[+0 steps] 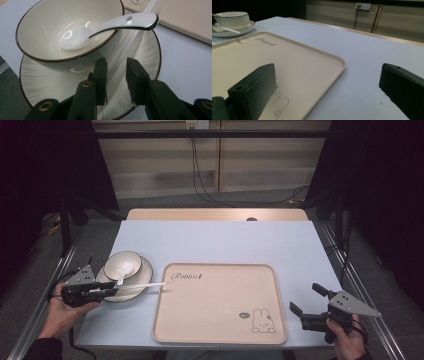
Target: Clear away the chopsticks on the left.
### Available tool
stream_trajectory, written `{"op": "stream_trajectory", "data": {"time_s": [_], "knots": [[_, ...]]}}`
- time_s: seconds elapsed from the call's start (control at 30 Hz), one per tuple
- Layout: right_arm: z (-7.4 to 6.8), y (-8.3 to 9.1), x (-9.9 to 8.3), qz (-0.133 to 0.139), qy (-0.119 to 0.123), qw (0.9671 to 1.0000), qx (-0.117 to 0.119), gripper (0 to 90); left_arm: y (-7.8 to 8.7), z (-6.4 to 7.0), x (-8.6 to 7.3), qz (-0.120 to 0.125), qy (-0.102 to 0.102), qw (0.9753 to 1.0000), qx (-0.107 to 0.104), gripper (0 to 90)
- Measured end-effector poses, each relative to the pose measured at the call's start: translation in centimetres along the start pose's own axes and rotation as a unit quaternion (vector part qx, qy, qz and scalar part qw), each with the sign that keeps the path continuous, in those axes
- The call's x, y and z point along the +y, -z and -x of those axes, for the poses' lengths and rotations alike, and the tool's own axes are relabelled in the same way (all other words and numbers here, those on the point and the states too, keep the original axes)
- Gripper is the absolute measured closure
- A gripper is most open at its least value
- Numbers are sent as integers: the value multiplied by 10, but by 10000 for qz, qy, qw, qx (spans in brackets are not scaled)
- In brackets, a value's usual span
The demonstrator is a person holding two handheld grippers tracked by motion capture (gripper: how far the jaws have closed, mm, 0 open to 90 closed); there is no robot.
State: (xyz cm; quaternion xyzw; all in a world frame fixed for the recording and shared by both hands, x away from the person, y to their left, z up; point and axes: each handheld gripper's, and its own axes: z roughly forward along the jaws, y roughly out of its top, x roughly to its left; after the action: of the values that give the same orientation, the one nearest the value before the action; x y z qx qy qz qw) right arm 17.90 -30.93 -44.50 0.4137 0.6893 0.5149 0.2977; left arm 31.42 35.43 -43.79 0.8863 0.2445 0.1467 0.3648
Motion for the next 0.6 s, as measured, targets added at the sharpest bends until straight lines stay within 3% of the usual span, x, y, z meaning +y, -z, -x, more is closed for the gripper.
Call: {"op": "stream_trajectory", "data": {"time_s": [0.2, 0.57, 0.6], "knots": [[0, 0, 0, 15, 6, 10000, -16, 9, -1, 2, 0, -86, -65, 9999, 56, 690], [0, 0, 0, 7, -2, 10000, -23, 9, -7, 7, 4, -313, -323, 9989, -160, 735], [0, 0, 0, -2, -15, 10000, -46, 9, -9, 8, 5, -267, -276, 9991, -185, 731]]}}
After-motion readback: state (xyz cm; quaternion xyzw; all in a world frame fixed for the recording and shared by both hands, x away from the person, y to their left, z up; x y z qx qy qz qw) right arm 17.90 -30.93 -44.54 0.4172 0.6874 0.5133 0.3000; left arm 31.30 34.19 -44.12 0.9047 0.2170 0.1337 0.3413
